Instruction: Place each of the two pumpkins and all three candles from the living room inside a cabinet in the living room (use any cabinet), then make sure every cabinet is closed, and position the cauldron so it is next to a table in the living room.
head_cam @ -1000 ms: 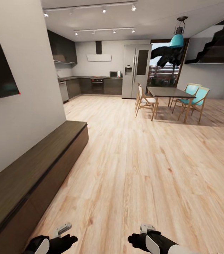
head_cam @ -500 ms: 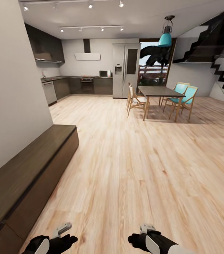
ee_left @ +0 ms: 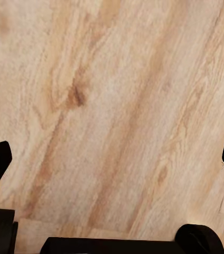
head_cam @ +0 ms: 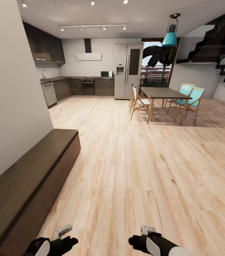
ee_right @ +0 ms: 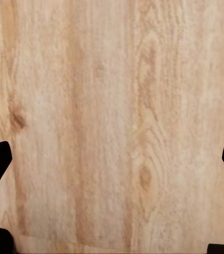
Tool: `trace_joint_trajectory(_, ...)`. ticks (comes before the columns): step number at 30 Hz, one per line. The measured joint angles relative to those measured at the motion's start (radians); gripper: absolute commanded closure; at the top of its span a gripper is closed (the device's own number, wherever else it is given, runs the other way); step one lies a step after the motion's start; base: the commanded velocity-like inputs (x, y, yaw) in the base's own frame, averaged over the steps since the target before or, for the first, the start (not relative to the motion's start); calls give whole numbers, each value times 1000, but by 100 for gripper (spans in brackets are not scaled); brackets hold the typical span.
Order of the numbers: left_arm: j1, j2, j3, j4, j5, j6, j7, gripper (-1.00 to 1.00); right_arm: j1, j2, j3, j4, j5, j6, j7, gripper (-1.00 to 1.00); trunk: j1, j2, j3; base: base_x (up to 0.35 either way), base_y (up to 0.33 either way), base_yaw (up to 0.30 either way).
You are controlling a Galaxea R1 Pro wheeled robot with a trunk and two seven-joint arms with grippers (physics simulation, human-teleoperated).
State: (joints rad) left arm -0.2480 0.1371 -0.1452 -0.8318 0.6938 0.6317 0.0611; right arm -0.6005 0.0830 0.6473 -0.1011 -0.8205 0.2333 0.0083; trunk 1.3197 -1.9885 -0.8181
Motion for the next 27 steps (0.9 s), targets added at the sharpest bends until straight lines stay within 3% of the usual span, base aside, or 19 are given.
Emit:
trace_joint_trajectory(12, 0, 1, 0, 0, -2, -2, 1, -100, 0, -1, 0, 0, 0, 1, 0, -100, 0, 0, 0, 323, -8, 0)
trace_joint_trajectory(27, 0, 0, -1, 1, -6, -3, 1, -100, 0, -2, 0, 1, 0, 1, 0, -100, 0, 0, 0, 322, -114, -32)
